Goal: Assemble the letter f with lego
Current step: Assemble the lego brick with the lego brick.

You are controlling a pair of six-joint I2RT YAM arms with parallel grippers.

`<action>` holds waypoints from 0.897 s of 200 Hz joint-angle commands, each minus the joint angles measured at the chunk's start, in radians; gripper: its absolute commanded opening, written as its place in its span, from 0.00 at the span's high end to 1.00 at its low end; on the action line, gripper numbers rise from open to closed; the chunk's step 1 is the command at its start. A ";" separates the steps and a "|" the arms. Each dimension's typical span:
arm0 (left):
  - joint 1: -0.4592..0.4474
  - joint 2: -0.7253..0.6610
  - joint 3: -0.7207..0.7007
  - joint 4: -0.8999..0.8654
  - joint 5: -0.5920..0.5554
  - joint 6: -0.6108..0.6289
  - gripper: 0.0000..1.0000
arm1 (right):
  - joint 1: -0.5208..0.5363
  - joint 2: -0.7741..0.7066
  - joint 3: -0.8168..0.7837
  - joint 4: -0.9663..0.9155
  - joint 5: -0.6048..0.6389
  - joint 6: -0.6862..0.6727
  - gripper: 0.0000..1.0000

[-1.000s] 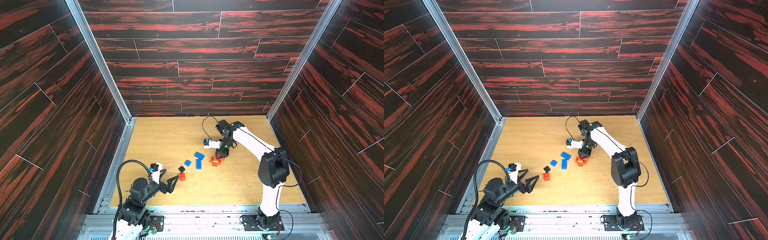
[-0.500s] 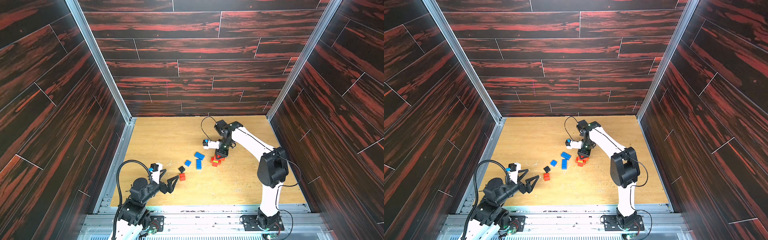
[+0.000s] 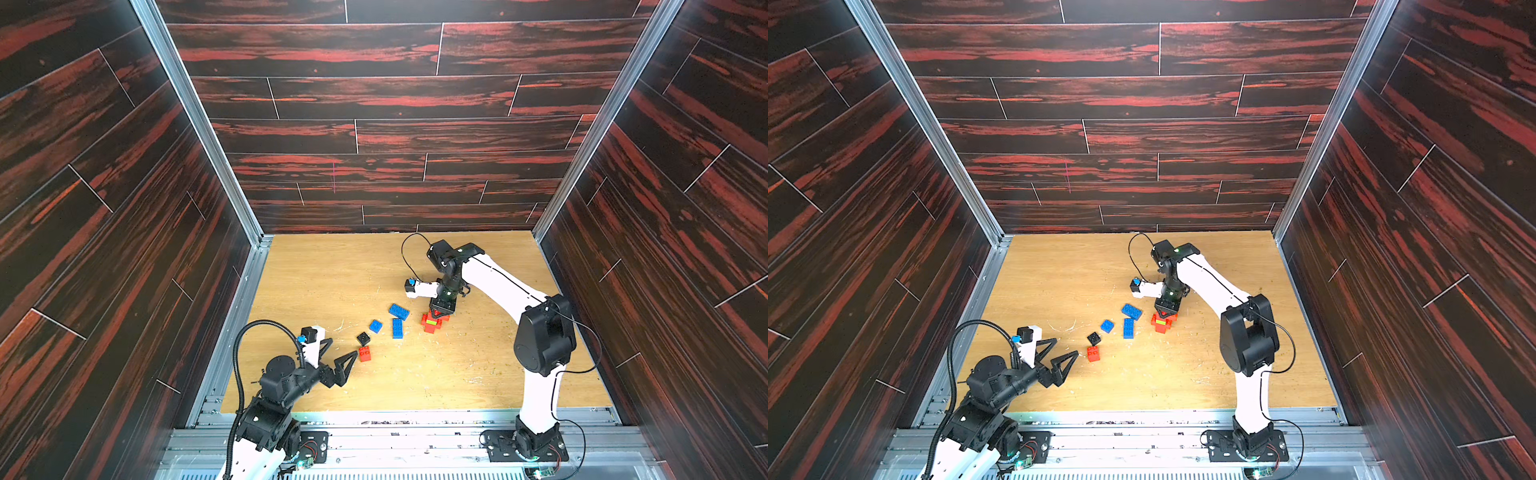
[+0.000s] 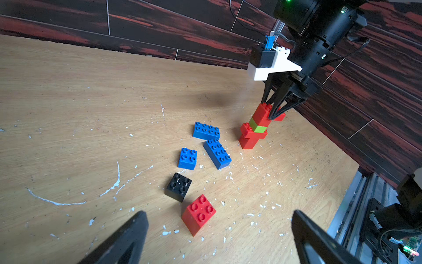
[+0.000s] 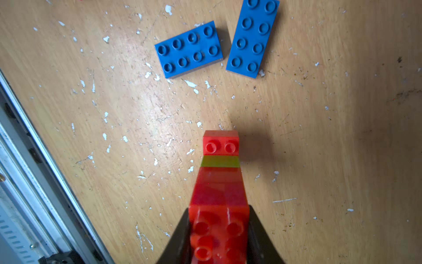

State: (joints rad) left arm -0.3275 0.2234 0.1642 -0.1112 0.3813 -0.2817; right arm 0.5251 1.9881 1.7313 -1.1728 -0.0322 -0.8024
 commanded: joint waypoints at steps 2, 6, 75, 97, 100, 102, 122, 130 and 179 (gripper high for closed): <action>-0.003 0.005 -0.005 0.017 -0.001 -0.001 0.00 | 0.002 0.121 -0.095 -0.077 0.120 0.024 0.90; -0.003 0.007 -0.005 0.018 -0.001 -0.001 0.00 | 0.004 0.122 -0.097 -0.076 0.122 0.024 0.90; -0.002 0.006 -0.005 0.016 0.000 -0.001 0.00 | 0.014 0.086 -0.107 -0.058 0.104 0.022 0.89; -0.002 0.005 -0.005 0.016 -0.001 -0.001 0.00 | 0.019 0.054 -0.106 -0.046 0.098 0.010 0.89; -0.002 0.006 -0.005 0.016 -0.002 -0.001 0.00 | 0.019 0.050 -0.105 -0.045 0.096 0.008 0.89; -0.003 0.005 -0.005 0.016 -0.001 -0.001 0.00 | 0.019 0.049 -0.104 -0.044 0.095 0.007 0.89; -0.003 0.004 -0.005 0.016 -0.001 -0.001 0.00 | 0.021 0.035 -0.102 -0.034 0.085 -0.001 0.89; -0.003 0.005 -0.005 0.016 -0.001 -0.001 0.00 | 0.021 0.032 -0.102 -0.031 0.079 -0.005 0.89; -0.002 0.005 -0.005 0.016 -0.002 -0.001 0.00 | 0.022 0.015 -0.095 -0.003 0.042 -0.023 0.84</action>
State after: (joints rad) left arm -0.3275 0.2234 0.1642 -0.1112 0.3817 -0.2817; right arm 0.5449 1.9503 1.6905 -1.1301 -0.0067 -0.8055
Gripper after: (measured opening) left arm 0.997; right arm 0.327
